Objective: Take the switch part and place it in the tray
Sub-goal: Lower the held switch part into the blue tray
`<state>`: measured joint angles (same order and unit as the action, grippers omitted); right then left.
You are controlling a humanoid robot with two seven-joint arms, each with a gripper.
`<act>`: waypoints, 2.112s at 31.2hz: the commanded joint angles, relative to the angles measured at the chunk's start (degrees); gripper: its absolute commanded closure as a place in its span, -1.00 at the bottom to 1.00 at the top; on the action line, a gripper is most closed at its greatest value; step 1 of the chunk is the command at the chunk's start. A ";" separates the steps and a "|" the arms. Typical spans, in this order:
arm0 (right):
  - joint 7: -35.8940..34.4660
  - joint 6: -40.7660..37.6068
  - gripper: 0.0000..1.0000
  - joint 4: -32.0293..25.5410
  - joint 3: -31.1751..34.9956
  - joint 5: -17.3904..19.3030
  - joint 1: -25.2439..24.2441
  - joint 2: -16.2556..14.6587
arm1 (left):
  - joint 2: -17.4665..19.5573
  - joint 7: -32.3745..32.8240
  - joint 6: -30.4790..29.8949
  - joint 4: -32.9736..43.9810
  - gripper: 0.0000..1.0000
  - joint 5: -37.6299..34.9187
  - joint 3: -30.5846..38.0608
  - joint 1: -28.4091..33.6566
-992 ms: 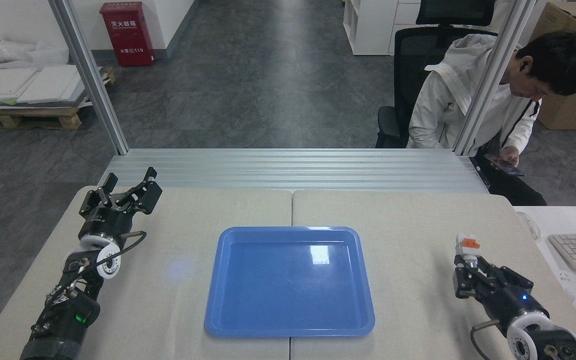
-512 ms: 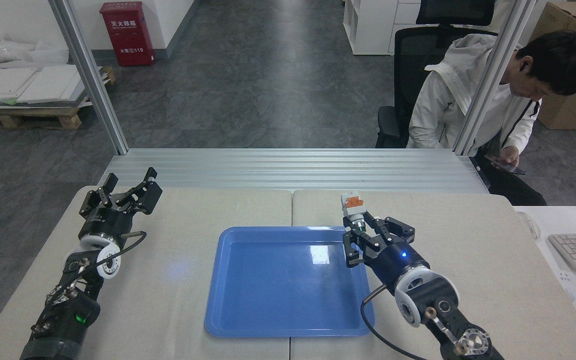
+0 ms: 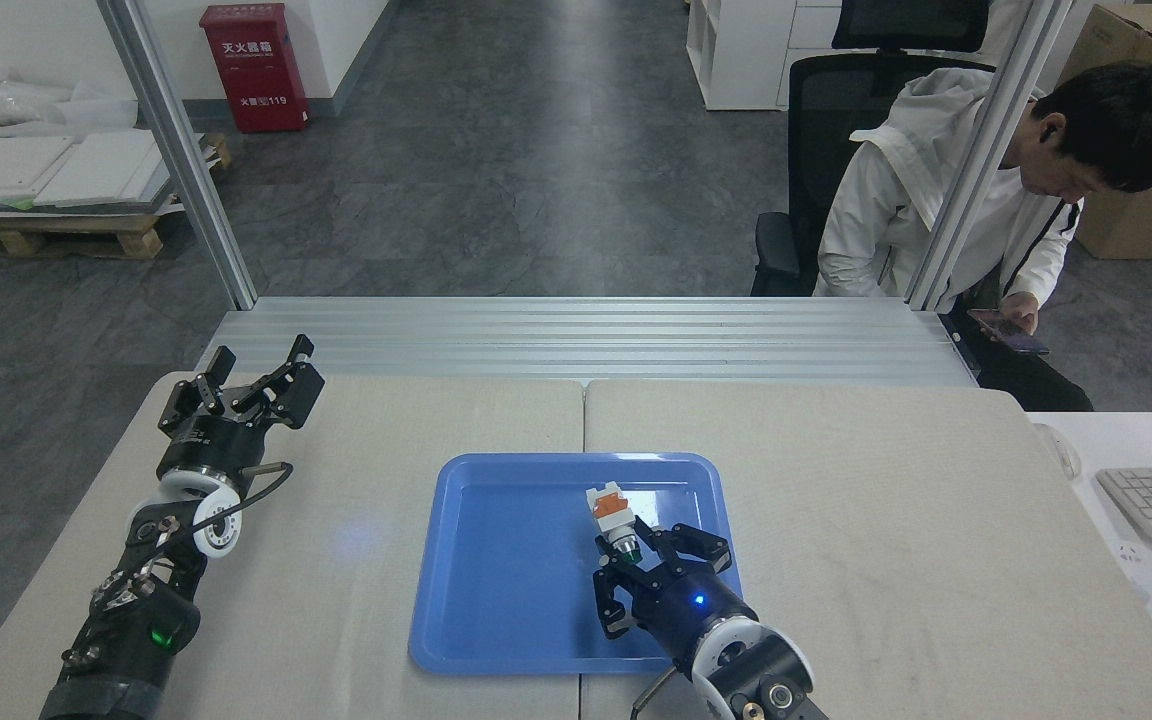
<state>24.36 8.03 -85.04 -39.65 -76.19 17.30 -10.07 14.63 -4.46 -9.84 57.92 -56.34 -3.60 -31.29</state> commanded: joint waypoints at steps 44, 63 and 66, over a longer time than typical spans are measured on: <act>7.27 13.93 0.36 9.19 0.27 -4.05 1.42 9.01 | -0.04 -0.02 0.00 0.00 -1.00 0.00 0.00 0.00; 7.81 22.47 0.26 13.32 -0.69 -4.23 3.09 13.24 | 0.05 -0.02 0.00 0.00 -1.00 0.00 0.00 0.00; 7.72 22.47 -0.15 13.76 -0.25 -3.53 3.18 13.33 | -0.04 -0.02 0.00 0.00 -1.00 0.00 0.00 0.00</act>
<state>32.26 30.20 -71.98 -40.34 -80.41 20.40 3.10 14.65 -4.50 -9.84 57.92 -56.34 -3.60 -31.29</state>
